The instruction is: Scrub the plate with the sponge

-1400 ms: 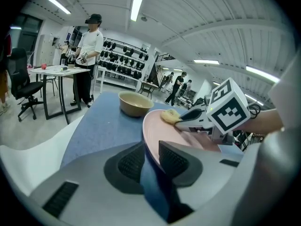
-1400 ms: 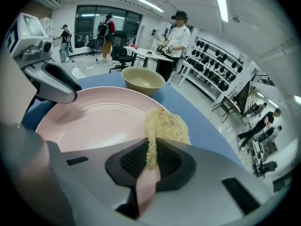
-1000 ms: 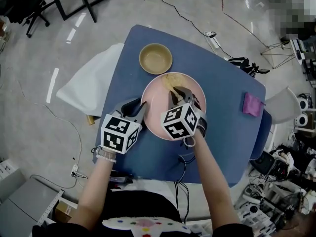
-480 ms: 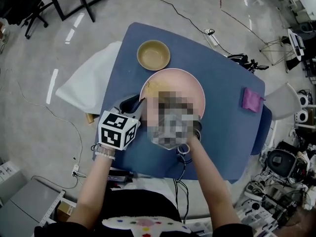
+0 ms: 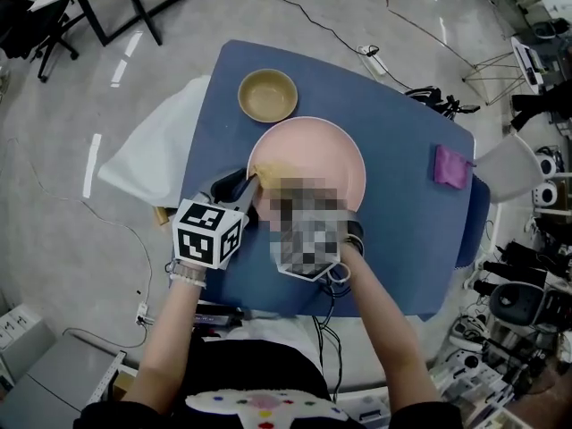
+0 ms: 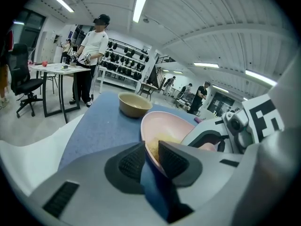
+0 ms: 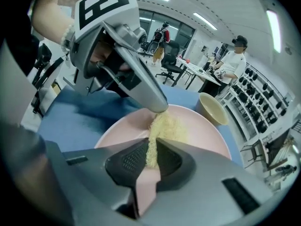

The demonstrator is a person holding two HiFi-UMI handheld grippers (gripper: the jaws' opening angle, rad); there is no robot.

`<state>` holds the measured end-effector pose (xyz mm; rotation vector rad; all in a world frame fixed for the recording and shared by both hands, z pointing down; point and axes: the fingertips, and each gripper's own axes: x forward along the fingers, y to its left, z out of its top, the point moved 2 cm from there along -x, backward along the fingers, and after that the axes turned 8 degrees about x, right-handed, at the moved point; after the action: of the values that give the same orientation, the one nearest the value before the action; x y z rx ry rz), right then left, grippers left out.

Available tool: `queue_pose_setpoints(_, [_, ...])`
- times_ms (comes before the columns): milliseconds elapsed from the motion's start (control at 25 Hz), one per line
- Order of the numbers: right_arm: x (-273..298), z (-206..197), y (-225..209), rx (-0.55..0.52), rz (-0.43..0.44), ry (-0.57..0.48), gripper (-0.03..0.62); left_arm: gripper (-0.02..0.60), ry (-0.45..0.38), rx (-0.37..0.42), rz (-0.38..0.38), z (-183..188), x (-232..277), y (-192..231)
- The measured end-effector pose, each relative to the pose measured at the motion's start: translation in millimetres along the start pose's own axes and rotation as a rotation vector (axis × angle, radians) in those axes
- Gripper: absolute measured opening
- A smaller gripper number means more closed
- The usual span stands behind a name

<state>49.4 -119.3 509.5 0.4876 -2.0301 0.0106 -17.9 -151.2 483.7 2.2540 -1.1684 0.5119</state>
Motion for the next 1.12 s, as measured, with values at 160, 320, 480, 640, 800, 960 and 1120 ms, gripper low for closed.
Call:
queue_pose_setpoints(160, [-7.3,-6.3,10.7,0.037,0.087,0.016,0.04,0.101,0.0,-0.001,-0.002,-0.2,1.0,-1.1])
queue_pose_setpoints(320, [-15.7,-13.6,25.3,0.03,0.158,0.052,0.04,0.089,0.011,-0.002,0.0,-4.5,0.9,0.7])
queue_pose_setpoints(480, [-24.0,-23.5,35.1,0.048,0.224,0.098,0.04,0.089,0.007,-0.015,-0.001,-5.3,2.9,0.4])
queue_pose_setpoints(640, [-34.2,-35.2,38.1,0.058,0.292,0.162,0.038,0.089,0.009,-0.018,-0.016,-4.8,4.4,-0.4])
queue_pose_setpoints(800, [-43.4,-52.6,33.1,0.038,0.328,0.258,0.038,0.089,0.01,-0.025,-0.01,-4.6,5.4,-0.4])
queue_pose_setpoints(960, [-51.7,-67.2,26.1,0.036,0.341,0.337,0.038,0.089,0.009,-0.026,-0.003,-4.8,4.6,0.5])
queue_pose_setpoints(1120, [-56.1,-81.9,16.4,0.024,0.315,0.387,0.038,0.089,0.009,-0.028,-0.001,-5.9,4.5,0.2])
